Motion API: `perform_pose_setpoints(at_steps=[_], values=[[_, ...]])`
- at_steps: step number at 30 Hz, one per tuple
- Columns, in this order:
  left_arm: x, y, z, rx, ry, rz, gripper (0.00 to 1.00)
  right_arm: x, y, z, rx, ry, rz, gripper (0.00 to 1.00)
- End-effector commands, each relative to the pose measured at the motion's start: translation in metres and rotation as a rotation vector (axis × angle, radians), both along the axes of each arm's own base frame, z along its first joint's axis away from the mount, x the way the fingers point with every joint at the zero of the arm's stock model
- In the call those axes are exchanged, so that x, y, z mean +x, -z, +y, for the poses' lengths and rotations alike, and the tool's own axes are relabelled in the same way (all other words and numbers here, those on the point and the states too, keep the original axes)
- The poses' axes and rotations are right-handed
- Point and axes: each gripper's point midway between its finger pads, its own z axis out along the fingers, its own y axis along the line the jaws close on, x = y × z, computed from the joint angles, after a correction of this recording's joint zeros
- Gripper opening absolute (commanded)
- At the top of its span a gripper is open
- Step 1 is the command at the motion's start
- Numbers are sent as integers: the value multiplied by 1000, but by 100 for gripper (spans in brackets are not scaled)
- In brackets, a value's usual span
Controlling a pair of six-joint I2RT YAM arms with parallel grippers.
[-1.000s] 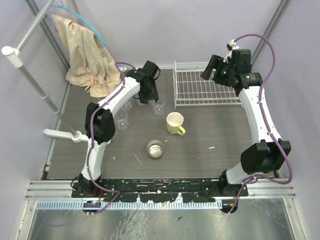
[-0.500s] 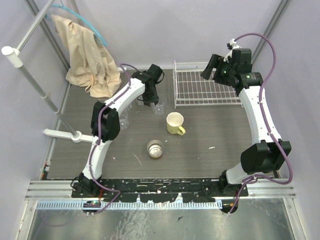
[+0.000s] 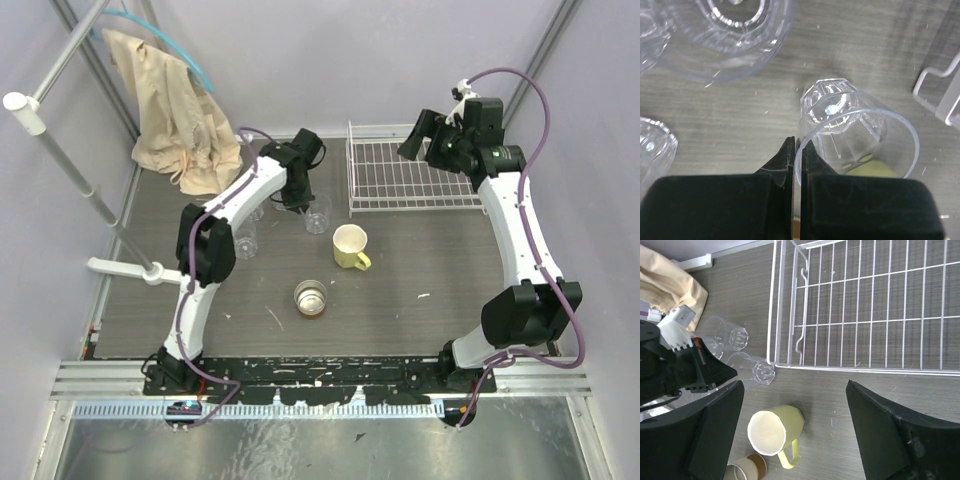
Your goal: Load the cups into the dish rack
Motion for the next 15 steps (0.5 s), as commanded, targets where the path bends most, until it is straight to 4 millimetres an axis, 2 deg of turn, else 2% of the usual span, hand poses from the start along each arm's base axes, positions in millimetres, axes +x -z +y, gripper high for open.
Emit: perform_pose_setpoints(at_steps=[1, 5, 12, 15], values=[[-2, -70, 16, -138, -3, -91, 0, 0, -5, 14, 71, -74, -23, 90], [1, -117, 22, -351, -22, -150, 0, -3, -10, 20, 157, -128, -23, 94], [-6, -204, -2, -796, 7, -237, 0, -16, -29, 48, 558, -306, -35, 96], [-13, -239, -12, -949, 20, -255, 0, -23, -44, 61, 693, -382, -53, 96]])
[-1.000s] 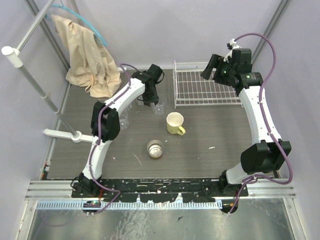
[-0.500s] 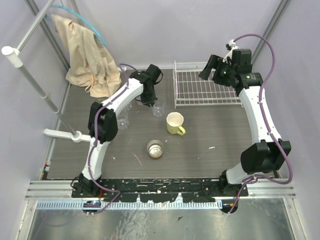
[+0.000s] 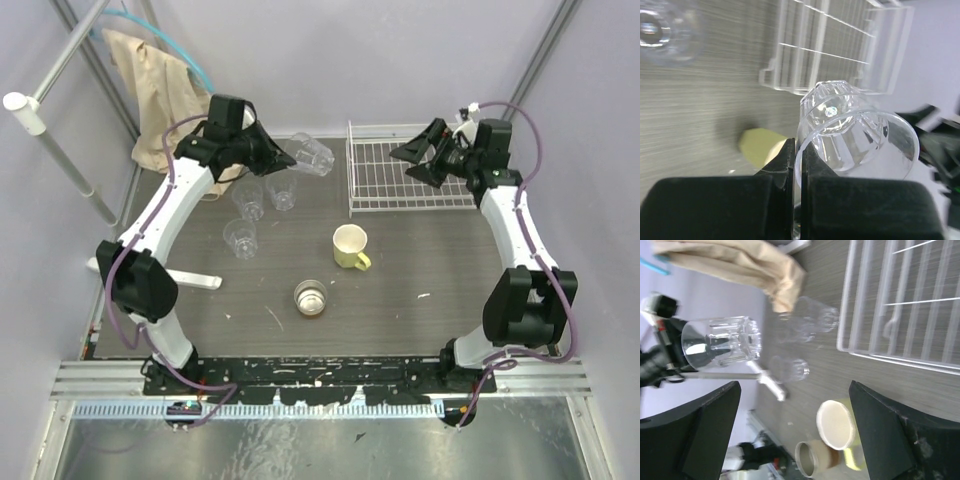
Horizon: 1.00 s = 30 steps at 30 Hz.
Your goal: Load the cups into the dish rack
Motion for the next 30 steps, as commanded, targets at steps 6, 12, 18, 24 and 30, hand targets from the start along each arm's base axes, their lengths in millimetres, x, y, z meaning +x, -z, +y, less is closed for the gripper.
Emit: perform_pose_setpoints(at_steps=[6, 12, 18, 24, 30], values=[[-19, -112, -60, -620, 145, -58, 0, -32, -104, 46, 574, -258, -196, 100], [-19, -127, -67, -759, 152, -15, 0, -26, -113, 47, 662, -250, -169, 100], [-22, -136, -79, -863, 168, 25, 0, -24, -119, 64, 728, -275, -170, 100], [-28, -135, -93, -860, 193, 48, 0, -18, -130, 77, 766, -283, -194, 100], [-30, -129, -97, -853, 194, 62, 0, -14, -144, 89, 810, -297, -219, 100]])
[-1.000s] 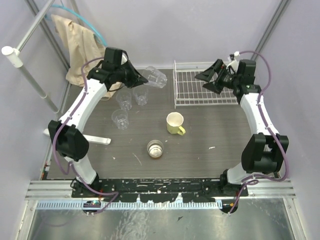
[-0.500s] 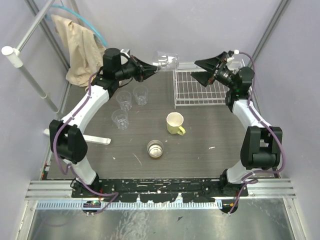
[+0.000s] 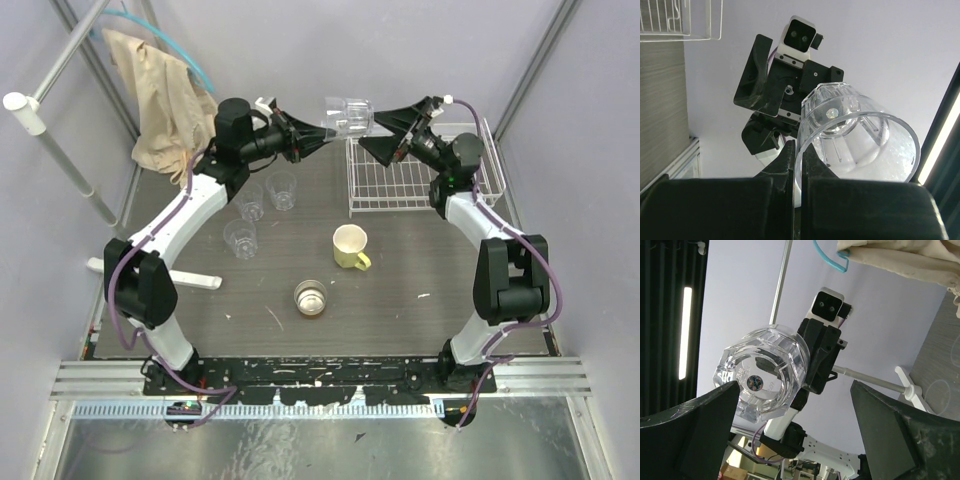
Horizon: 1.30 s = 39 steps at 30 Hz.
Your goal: Load the cups into the dish rack
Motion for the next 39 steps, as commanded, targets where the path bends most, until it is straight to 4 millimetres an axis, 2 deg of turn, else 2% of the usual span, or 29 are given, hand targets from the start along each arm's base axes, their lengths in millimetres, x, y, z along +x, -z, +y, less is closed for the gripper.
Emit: perform_pose_setpoints(at_steps=[1, 14, 23, 31, 39], values=[[-4, -6, -3, -26, 37, -24, 0, -8, -46, 3, 68, 17, -142, 100], [5, 7, -4, -10, 32, 1, 0, -12, -51, 3, 76, 10, -156, 100], [9, 12, -6, -4, 34, 8, 0, -8, -51, 6, 45, 6, -156, 100], [10, 15, -8, -2, 39, 15, 0, -6, -40, 11, 17, -2, -135, 87], [11, 21, -9, 2, 43, 30, 0, -5, -30, 18, -31, -14, -122, 83]])
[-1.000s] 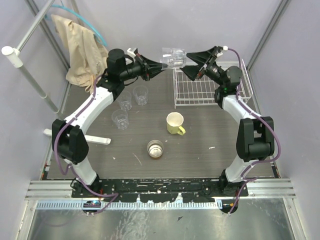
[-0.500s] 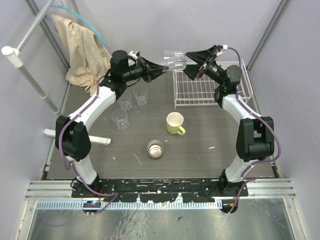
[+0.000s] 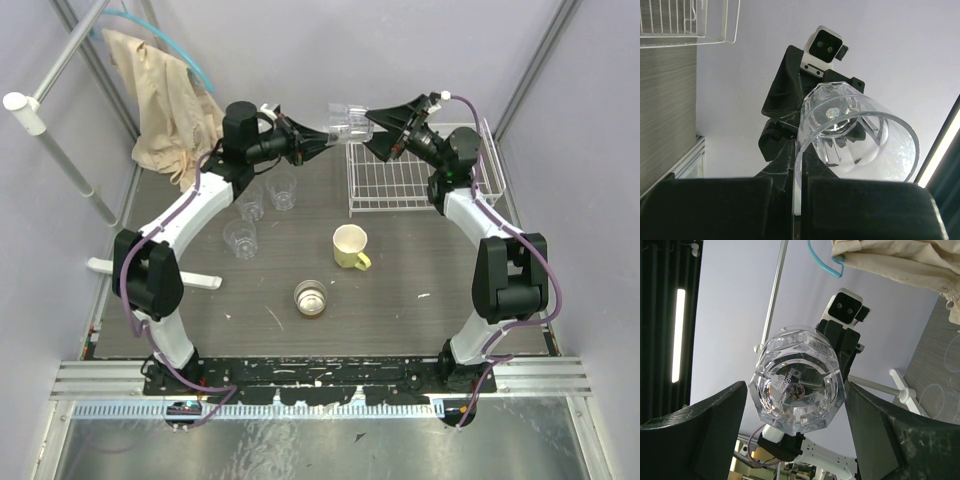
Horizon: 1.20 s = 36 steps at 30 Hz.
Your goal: Load the cups into the dish rack
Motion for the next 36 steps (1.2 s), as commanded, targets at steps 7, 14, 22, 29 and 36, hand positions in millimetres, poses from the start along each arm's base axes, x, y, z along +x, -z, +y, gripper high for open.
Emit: perform_pose_setpoints(at_steps=[7, 14, 22, 29, 36], values=[[-1, -6, -2, -22, 32, -15, 0, -14, -18, 11, -43, -24, -108, 71], [-2, -1, -1, -28, 28, -5, 0, -10, -14, 9, -62, 11, -105, 49], [-4, 6, 1, -26, 20, -1, 31, -6, -15, 6, -116, 59, -119, 37], [-2, 19, 4, 16, 4, 13, 55, -4, -18, -1, -123, 93, -127, 30], [0, 51, 22, 89, -48, 69, 61, 8, -17, -23, -140, 153, -124, 30]])
